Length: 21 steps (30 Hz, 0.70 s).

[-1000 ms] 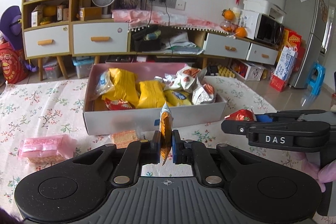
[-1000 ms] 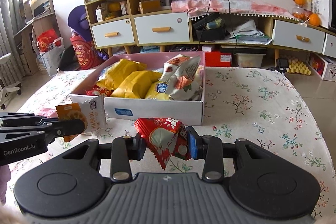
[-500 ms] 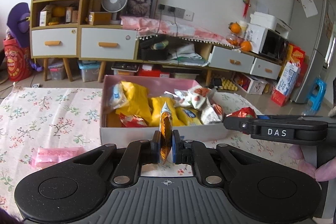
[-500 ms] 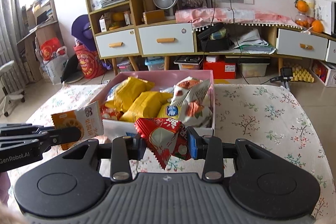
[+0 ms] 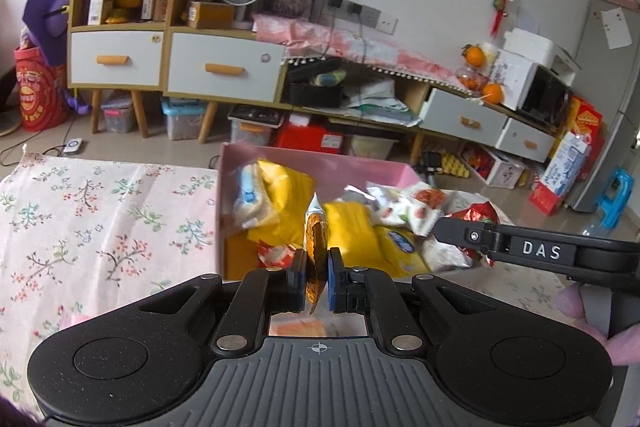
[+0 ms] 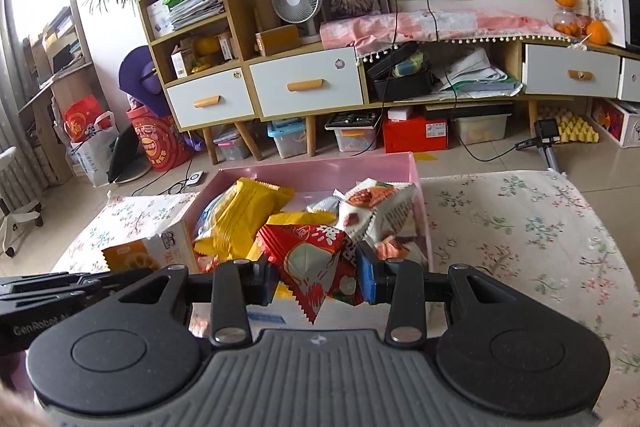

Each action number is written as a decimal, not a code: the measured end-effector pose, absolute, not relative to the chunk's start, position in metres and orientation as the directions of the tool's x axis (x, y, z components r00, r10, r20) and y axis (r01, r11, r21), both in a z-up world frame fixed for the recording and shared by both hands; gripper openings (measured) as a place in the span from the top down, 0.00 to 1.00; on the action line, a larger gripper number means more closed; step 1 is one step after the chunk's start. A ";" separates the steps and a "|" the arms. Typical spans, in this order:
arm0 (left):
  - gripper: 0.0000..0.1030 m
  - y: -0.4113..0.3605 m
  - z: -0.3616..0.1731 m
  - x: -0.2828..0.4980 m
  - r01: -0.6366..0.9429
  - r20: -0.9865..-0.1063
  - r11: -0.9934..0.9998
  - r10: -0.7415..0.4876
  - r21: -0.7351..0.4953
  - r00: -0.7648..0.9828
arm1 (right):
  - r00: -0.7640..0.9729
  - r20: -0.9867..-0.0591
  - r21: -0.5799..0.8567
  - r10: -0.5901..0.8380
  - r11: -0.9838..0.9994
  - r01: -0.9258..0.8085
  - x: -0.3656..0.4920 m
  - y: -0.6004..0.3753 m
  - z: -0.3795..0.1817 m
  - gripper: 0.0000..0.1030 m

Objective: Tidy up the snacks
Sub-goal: 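Lift both held snacks and carry them over the pink box, then open both tools to drop the biscuit pack and red snack into the box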

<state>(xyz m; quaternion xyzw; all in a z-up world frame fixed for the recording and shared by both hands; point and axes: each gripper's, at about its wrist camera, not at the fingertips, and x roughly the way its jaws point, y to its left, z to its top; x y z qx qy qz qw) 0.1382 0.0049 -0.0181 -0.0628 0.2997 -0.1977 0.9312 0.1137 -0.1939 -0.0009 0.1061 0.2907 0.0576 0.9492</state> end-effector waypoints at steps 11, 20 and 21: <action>0.93 0.019 -0.034 0.162 0.263 -0.580 0.942 -0.334 -0.206 0.742 | 0.776 -0.592 0.257 0.219 0.963 -0.076 0.141 -0.176 -0.016 0.65; 0.92 0.016 -0.036 0.172 0.266 -0.583 0.950 -0.311 -0.163 0.751 | 0.777 -0.606 0.191 0.169 0.980 -0.064 0.150 -0.168 -0.020 0.65; 0.92 0.016 -0.035 0.173 0.268 -0.582 0.950 -0.309 -0.158 0.752 | 0.778 -0.607 0.185 0.161 0.981 -0.059 0.152 -0.168 -0.020 0.65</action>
